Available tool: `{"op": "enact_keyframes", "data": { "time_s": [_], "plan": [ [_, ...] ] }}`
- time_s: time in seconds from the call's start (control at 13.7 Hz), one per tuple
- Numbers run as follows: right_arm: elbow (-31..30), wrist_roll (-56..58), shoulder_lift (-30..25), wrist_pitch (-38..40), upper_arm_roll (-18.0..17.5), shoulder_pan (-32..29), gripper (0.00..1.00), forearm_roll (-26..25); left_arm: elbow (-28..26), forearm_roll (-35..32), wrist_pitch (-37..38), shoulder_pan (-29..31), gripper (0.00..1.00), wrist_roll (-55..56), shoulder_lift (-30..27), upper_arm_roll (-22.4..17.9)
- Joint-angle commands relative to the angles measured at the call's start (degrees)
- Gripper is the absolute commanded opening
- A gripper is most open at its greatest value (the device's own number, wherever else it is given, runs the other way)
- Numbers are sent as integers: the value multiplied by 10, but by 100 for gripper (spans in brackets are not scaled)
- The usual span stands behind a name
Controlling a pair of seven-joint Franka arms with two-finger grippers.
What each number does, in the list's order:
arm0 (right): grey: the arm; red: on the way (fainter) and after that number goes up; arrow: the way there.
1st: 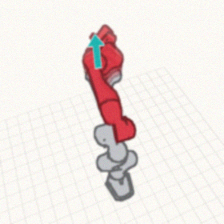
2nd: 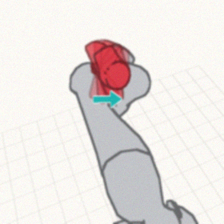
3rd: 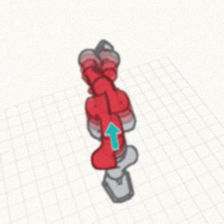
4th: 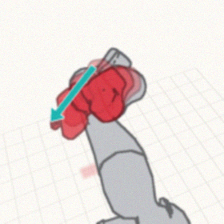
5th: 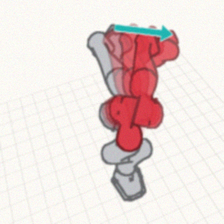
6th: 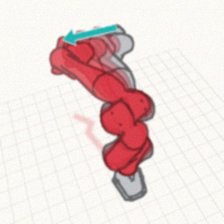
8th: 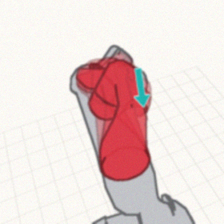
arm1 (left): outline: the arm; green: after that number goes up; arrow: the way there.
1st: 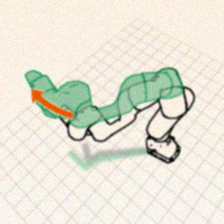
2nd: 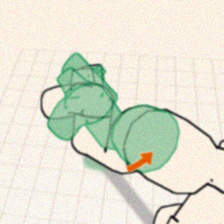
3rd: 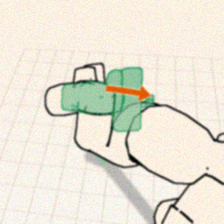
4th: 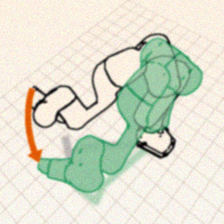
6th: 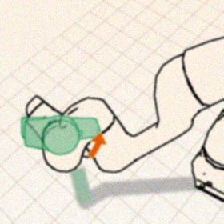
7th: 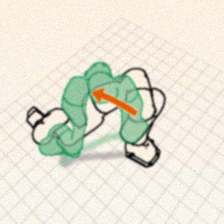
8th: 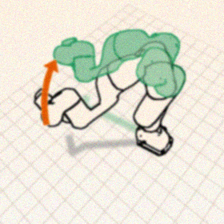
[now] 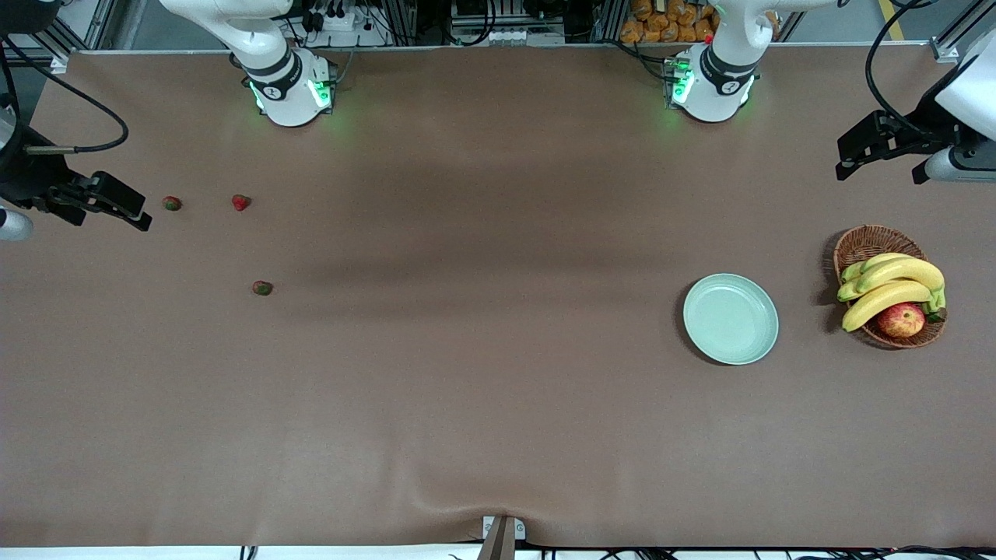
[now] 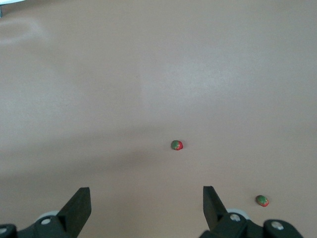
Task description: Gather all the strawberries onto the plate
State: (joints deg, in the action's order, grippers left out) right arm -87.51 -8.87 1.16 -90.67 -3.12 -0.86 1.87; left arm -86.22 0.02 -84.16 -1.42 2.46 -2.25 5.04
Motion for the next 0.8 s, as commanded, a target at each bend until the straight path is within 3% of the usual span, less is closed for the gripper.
{"op": "enact_keyframes", "data": {
  "time_s": [0.0, 0.73],
  "plan": [
    [13, -5, 5, 9, -6, -2, 100, -5, 4, 4, 10, 2, 100, -7, -1, -1],
    [3, 4, 10, 16, -6, -5, 100, -14, 7, 7, 10, 1, 100, 0, 2, 0]
  ]
}}
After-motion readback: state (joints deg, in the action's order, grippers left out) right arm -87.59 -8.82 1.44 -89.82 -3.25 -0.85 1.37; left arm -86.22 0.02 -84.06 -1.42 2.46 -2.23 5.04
